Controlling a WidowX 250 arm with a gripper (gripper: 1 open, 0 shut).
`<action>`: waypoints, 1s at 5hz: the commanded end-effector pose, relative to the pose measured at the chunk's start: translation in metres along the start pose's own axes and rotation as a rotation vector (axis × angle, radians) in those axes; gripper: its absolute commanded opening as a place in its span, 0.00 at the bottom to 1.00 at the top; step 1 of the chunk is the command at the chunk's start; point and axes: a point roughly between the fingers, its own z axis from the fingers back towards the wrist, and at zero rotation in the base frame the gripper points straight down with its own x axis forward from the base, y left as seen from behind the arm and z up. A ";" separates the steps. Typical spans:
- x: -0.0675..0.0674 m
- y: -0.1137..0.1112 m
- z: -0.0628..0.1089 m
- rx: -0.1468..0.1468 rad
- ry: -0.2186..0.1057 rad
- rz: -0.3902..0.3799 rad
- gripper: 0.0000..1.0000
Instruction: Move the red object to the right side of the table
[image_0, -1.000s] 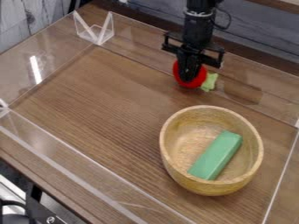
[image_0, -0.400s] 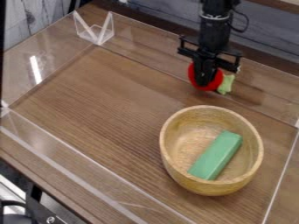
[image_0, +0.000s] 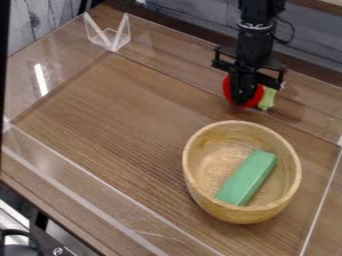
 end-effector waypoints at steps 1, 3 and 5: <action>0.005 -0.013 0.009 -0.003 -0.046 -0.040 0.00; 0.004 -0.016 0.009 -0.008 -0.053 -0.043 1.00; -0.001 -0.014 0.040 -0.010 -0.117 -0.028 1.00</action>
